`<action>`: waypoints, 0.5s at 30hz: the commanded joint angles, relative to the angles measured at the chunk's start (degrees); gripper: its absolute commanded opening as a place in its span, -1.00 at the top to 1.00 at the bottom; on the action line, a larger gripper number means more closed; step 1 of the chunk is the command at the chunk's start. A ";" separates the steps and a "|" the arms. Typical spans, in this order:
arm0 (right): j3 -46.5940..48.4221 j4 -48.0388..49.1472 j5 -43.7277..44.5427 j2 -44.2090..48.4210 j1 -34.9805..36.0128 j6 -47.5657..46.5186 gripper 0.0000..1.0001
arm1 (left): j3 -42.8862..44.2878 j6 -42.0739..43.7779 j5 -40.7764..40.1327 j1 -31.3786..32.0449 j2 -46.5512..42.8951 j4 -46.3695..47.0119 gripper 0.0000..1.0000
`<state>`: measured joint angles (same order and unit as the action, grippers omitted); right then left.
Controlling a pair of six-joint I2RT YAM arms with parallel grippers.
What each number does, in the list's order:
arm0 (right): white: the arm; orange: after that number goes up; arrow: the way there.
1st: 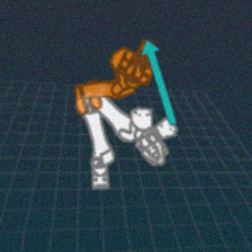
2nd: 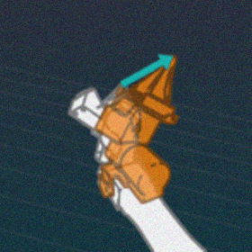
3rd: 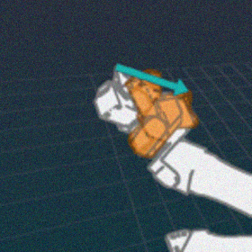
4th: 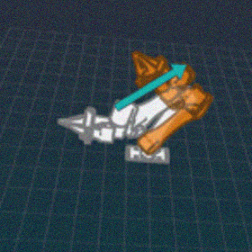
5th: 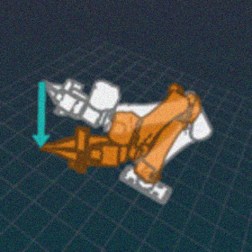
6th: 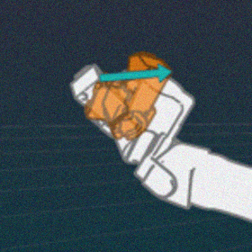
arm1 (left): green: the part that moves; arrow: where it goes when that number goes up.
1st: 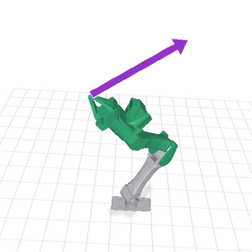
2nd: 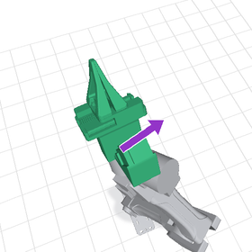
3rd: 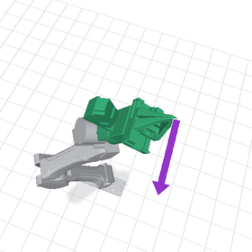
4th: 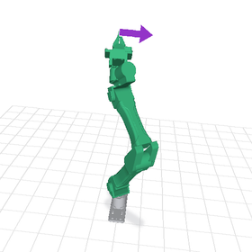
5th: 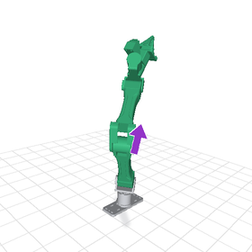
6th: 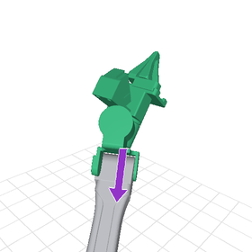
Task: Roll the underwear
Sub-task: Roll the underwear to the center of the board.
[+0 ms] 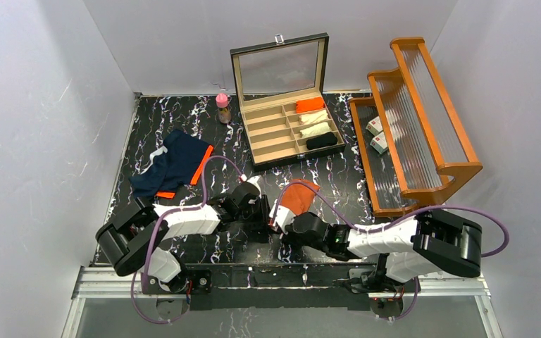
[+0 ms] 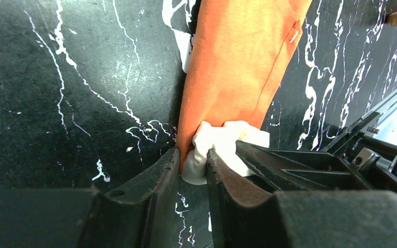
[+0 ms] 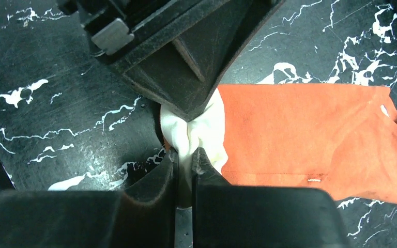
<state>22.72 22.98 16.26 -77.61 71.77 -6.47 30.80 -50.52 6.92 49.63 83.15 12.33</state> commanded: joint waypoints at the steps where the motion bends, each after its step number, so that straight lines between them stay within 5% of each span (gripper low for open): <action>1: -0.40 1.52 -2.05 -1.73 -0.04 -0.73 0.96 | -1.65 1.45 -4.97 0.23 -1.56 -11.04 0.36; 7: -2.06 9.88 -14.46 -2.50 -2.89 4.38 0.97 | -1.92 -0.82 -10.22 -0.10 -8.53 -16.45 -0.03; 15: -3.82 27.91 -32.85 -8.64 -9.52 17.45 0.97 | -5.32 -4.63 -16.18 -0.81 -24.91 -24.92 -0.25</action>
<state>20.52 37.67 -2.57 -82.52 65.21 1.08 28.02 -52.69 -2.55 49.41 68.53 -3.34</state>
